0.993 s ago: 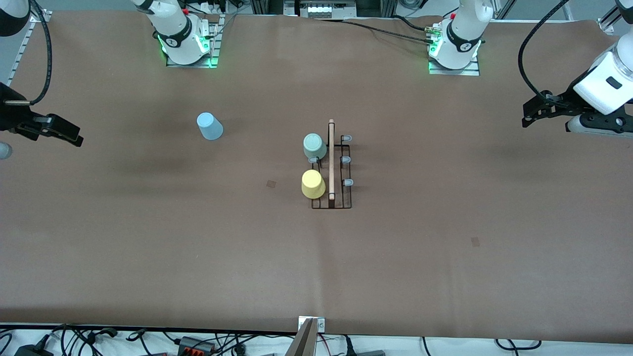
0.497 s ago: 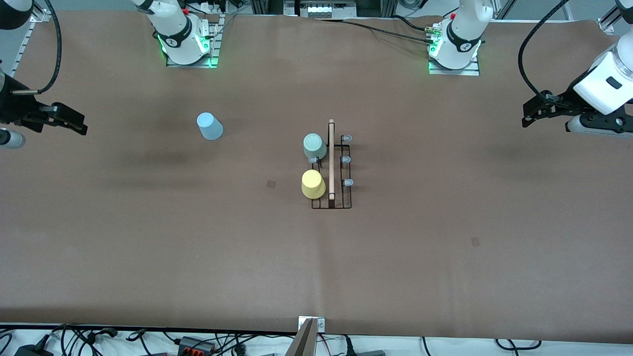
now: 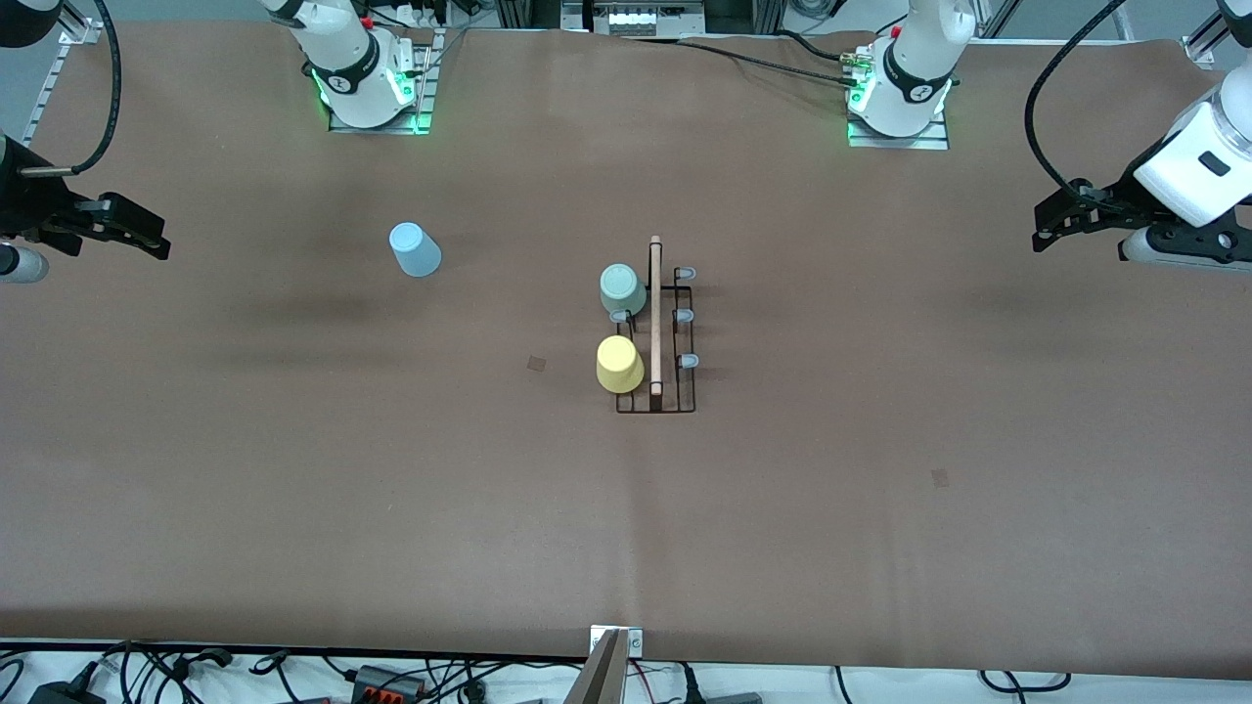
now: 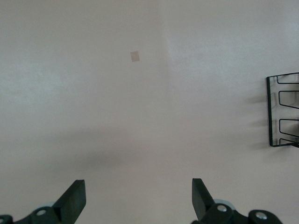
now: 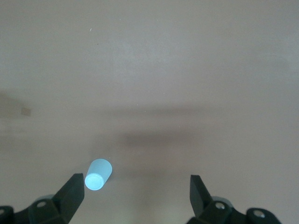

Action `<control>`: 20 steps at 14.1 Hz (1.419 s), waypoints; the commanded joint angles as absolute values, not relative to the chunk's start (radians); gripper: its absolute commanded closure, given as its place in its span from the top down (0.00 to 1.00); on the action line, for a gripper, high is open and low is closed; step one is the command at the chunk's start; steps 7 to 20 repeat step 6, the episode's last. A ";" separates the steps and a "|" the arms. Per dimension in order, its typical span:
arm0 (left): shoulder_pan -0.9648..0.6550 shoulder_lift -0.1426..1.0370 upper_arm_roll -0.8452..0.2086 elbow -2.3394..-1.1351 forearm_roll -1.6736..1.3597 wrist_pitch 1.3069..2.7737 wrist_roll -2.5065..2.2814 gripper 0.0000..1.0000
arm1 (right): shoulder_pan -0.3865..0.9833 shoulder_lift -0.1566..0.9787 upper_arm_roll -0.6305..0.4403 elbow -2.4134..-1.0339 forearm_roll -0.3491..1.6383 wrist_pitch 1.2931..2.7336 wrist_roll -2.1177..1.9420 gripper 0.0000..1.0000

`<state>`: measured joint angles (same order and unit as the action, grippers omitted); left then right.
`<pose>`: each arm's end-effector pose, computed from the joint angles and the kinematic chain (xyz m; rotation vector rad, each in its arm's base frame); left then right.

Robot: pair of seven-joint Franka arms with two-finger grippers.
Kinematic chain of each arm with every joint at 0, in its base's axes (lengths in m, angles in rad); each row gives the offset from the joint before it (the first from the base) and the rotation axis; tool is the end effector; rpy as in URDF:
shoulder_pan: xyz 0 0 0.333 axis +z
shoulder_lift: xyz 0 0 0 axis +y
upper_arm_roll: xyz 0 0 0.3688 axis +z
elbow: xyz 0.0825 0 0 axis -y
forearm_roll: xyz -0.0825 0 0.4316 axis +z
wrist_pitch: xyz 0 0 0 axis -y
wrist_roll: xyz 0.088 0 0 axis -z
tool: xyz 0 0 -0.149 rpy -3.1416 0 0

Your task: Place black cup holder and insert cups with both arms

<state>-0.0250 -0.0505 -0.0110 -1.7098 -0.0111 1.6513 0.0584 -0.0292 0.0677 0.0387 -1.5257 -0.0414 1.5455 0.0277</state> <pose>0.5873 -0.0229 0.5998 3.1275 -0.1462 -0.0123 0.6214 -0.0011 0.6152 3.1009 -0.0283 -0.0731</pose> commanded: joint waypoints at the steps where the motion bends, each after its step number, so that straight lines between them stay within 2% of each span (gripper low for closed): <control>1: -0.020 -0.055 -0.012 -1.698 -0.011 1.637 0.071 1.00 | -0.041 0.064 0.041 -1.537 -0.031 1.557 0.011 1.00; 20: -0.021 -0.055 -0.012 -1.698 -0.011 1.635 0.069 1.00 | -0.041 0.067 0.040 -1.537 -0.006 1.559 0.011 1.00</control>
